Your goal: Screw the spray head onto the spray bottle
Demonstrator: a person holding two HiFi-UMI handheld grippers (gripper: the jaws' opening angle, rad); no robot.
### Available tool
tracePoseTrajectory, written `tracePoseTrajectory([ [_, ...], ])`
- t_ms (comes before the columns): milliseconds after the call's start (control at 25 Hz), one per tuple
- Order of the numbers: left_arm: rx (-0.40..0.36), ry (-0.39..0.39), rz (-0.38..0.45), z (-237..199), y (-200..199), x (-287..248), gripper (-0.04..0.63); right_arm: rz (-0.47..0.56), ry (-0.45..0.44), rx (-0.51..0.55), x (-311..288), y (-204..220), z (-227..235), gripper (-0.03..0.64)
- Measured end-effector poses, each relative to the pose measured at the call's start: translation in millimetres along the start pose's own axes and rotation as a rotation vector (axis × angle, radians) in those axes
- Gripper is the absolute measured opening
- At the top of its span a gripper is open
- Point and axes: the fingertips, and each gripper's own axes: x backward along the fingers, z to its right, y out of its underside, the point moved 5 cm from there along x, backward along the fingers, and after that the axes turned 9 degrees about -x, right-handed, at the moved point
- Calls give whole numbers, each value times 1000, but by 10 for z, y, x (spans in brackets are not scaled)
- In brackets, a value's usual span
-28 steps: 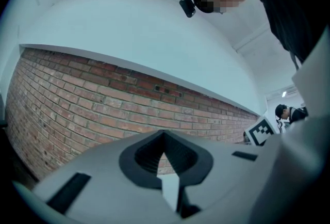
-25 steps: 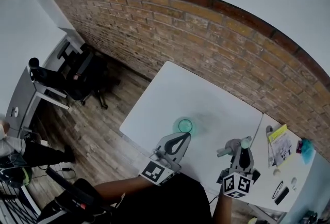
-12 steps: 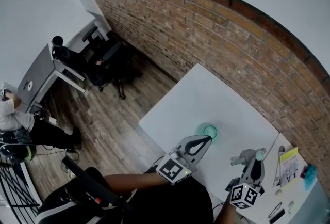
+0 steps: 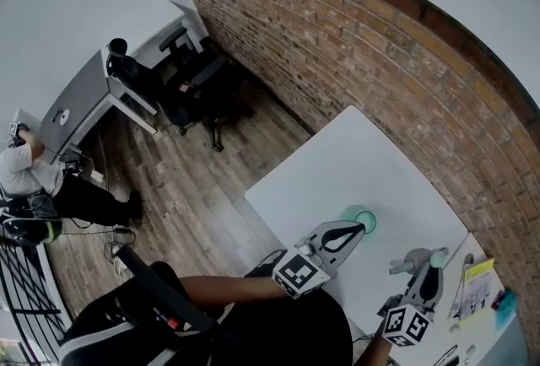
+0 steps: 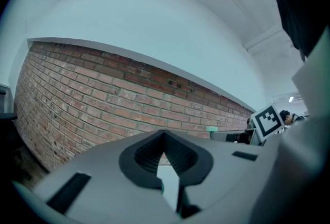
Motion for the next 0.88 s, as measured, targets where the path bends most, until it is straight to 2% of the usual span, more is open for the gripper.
tracePoseTrajectory([
  [440,43,-28,20,-133,-81,31,0,39,-28,-6,-69,-244,-189,74],
  [560,20,-18,20,-136,-99,37,0,55,-35,0,-64,-305,-221,74],
  [680,73,-28,36,-124,-122,54,0,69,-43,0,-59,-346,-262,74],
  [880,82,-27,45,-137,-137,78,0,79,-48,4,-45,-397,-321,74],
])
